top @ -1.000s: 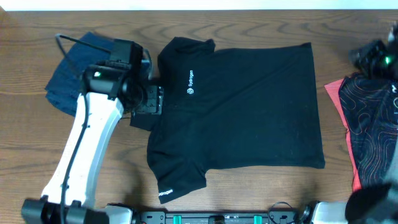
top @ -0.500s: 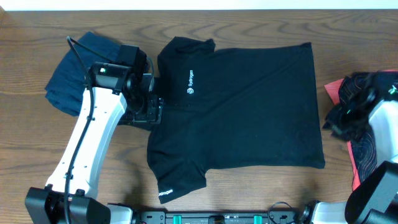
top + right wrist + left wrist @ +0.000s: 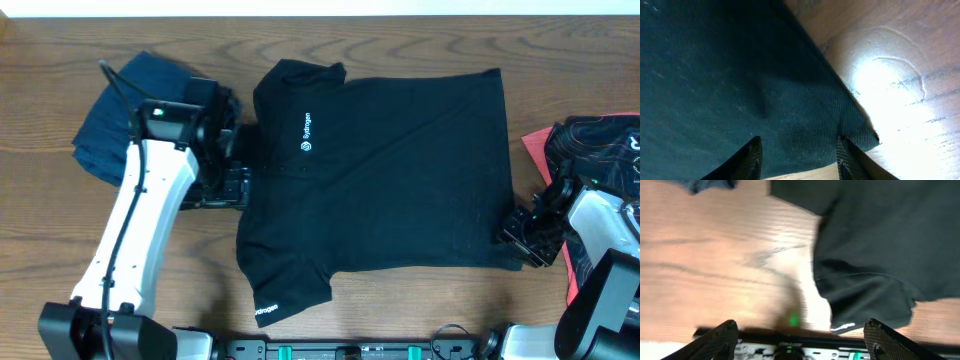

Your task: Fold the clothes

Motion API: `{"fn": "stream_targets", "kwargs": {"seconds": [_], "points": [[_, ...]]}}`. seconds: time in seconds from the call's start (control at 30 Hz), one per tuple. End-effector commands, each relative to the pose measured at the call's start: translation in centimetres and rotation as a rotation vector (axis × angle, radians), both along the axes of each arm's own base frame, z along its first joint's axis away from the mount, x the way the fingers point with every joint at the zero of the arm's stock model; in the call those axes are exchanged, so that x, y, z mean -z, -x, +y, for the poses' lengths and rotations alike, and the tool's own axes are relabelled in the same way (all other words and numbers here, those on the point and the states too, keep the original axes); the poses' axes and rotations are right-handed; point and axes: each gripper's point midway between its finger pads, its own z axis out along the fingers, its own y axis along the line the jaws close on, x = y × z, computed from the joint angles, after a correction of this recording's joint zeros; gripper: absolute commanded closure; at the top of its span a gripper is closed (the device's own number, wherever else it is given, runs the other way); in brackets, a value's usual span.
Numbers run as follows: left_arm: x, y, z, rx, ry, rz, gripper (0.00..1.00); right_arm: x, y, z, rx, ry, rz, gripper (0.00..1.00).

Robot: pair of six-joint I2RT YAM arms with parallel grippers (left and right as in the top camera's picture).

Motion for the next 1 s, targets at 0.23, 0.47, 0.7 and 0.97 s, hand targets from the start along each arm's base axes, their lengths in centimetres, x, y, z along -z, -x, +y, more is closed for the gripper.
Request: {"fn": "stream_targets", "kwargs": {"seconds": [0.23,0.47,0.7,0.97], "points": [[-0.1,0.3,3.0,-0.142,-0.001,0.008,0.17,2.4,2.5,0.1,-0.028,0.037,0.046,0.51],[-0.1,0.3,3.0,-0.142,-0.001,0.009,0.15,3.3,5.6,-3.2,0.124,0.260,0.174,0.56],[-0.1,0.3,1.8,-0.141,0.068,0.015,0.10,3.2,6.2,-4.3,0.237,0.263,0.186,0.53],[-0.2,0.7,0.5,-0.148,0.146,0.036,0.11,1.0,2.6,-2.7,0.201,0.127,0.013,0.50]]}}
